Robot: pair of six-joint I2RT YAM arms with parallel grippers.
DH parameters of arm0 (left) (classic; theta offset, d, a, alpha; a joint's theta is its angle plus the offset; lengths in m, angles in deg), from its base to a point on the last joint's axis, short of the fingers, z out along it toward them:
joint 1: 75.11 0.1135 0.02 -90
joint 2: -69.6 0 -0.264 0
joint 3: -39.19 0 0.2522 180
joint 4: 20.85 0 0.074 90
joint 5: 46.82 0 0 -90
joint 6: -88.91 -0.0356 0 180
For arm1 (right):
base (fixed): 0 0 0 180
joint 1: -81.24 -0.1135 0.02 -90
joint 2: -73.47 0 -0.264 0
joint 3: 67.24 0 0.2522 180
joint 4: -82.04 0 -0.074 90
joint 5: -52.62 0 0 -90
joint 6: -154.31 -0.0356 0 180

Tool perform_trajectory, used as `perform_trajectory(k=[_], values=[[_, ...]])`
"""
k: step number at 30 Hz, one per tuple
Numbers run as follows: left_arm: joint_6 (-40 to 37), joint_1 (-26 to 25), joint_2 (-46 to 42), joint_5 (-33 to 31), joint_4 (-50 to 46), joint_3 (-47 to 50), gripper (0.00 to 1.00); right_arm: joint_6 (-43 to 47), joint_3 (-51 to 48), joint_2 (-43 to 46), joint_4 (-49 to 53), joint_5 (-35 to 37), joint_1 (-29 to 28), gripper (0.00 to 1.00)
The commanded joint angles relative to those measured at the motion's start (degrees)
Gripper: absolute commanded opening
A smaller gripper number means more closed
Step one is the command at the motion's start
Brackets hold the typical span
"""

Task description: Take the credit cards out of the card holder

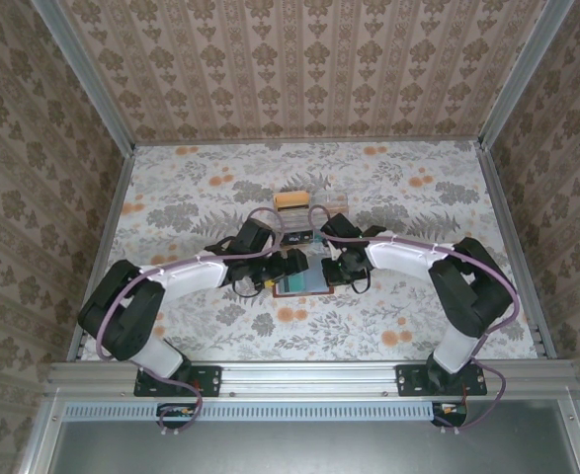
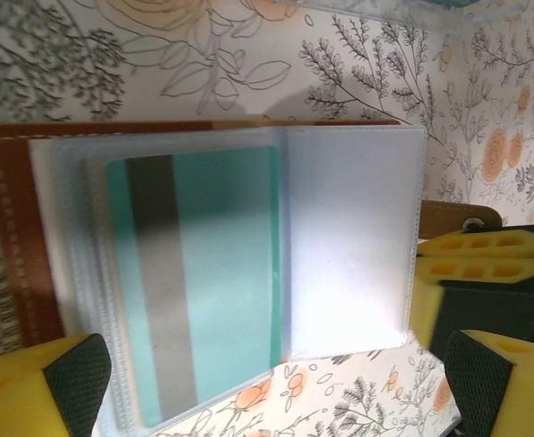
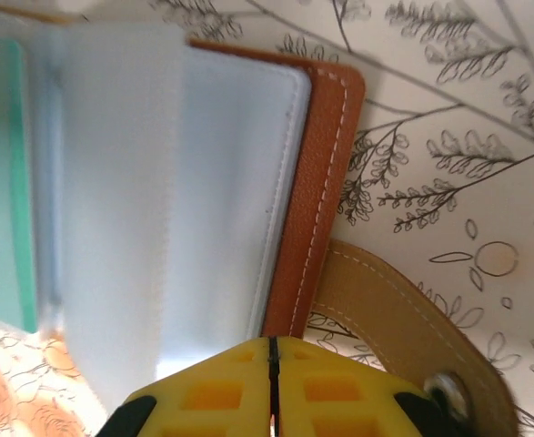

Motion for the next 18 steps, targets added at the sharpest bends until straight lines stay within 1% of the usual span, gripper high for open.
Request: perform_trajectory(k=[1,2,5,10,13,15,16,18], values=[[-2.7,1.2,-2.1,-1.4,-4.9,-0.1,0.94,-0.9,3.3,3.5,2.1,1.0,0.1,0.12],[-2.8,1.6,-2.1,-1.4,-5.2,0.1,0.90,-1.3,3.7,3.8,1.9,0.4,0.1,0.13],[-2.9,2.0,-2.1,-2.2,-6.0,0.8,0.68,-2.8,4.9,4.0,0.6,-2.0,-0.1,0.13],[-3.3,2.4,-0.8,-2.9,-6.1,1.4,0.27,-4.9,5.5,2.8,-2.6,-6.9,-0.5,0.16],[-3.9,2.6,0.8,-3.0,-6.0,1.3,0.12,-6.6,5.8,1.0,-4.3,-10.4,-0.5,0.16],[-4.2,2.7,1.7,-3.1,-6.1,1.2,0.04,-7.9,5.4,0.1,-6.2,-12.4,-0.5,0.16],[-4.4,2.8,2.2,-3.1,-6.1,1.2,0.02,-8.4,5.3,-0.3,-7.1,-13.3,-0.5,0.16],[-4.5,2.8,2.8,-3.1,-6.0,1.2,0.02,-9.3,5.3,-1.4,-8.3,-15.0,-0.5,0.16]])
